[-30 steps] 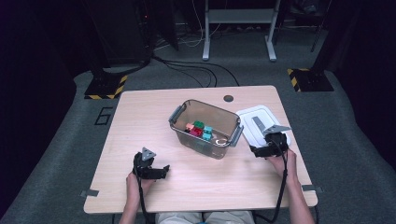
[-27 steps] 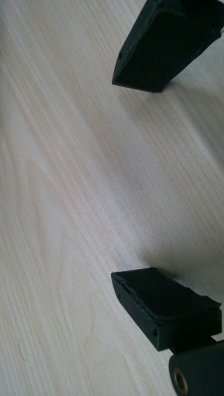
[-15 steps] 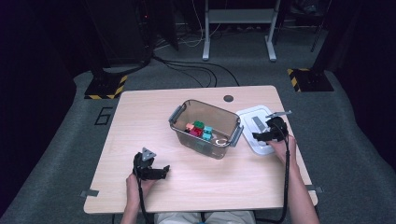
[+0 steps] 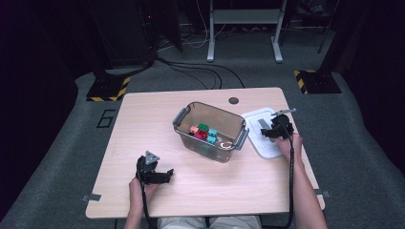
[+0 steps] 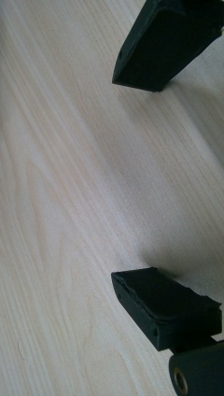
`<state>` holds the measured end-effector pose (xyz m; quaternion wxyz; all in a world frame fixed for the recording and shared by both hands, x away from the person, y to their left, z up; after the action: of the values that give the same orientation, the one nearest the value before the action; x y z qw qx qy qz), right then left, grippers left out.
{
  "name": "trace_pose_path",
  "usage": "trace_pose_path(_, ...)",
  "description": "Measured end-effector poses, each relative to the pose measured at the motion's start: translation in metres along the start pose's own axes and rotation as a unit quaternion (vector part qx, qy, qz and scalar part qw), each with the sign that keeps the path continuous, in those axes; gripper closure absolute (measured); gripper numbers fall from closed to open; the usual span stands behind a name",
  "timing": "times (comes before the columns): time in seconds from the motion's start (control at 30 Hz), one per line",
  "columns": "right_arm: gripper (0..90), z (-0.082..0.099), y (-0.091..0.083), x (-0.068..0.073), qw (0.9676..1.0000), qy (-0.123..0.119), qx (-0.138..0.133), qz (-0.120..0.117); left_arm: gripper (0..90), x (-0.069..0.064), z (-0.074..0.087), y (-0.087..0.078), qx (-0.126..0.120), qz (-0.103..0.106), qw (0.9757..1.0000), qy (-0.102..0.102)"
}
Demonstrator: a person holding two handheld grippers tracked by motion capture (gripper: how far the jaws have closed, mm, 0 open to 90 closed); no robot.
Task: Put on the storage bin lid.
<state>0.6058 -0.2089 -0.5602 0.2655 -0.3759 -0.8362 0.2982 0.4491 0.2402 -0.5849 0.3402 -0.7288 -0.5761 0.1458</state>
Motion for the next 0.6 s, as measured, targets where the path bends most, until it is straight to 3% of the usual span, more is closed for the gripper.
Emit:
trace_pose_path(0.1,48.3,-0.0012,0.0006,-0.0001,1.0,0.0,-0.004,-0.004,6.1,0.0,0.0,-0.0001,0.0,0.0,1.0,0.0)
trace_pose_path(0.13,55.1,-0.0013,0.0006,-0.0002,0.9999,0.003,-0.007,-0.007,6.1,0.0,0.0,0.0,0.0,0.0,1.0,0.0)
trace_pose_path(0.17,57.5,0.0,0.001,-0.0023,1.0,-0.002,-0.001,0.007,6.1,0.0,0.0001,0.0,0.0,0.0,1.0,0.0)
trace_pose_path(0.23,61.9,0.0003,0.0,-0.0025,1.0,-0.001,-0.002,0.007,6.1,0.0,0.0001,-0.0001,0.0,0.0,1.0,0.0)
trace_pose_path(0.6,66.6,0.0017,-0.0052,-0.0034,0.9999,-0.004,0.004,0.011,6.1,0.0,0.0,-0.0001,0.0,0.0,1.0,-0.001)
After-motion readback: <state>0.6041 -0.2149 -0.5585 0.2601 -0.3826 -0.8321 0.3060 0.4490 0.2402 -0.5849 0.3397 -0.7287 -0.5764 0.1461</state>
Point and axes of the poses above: each handheld gripper's, and its own axes: y roughly forward along the jaws, z roughly out of its underside, x roughly to its left, the point moved 8 cm from there along y, roughly forward along the jaws, and after that the axes turned 15 degrees about -z, right-handed, at the moved point
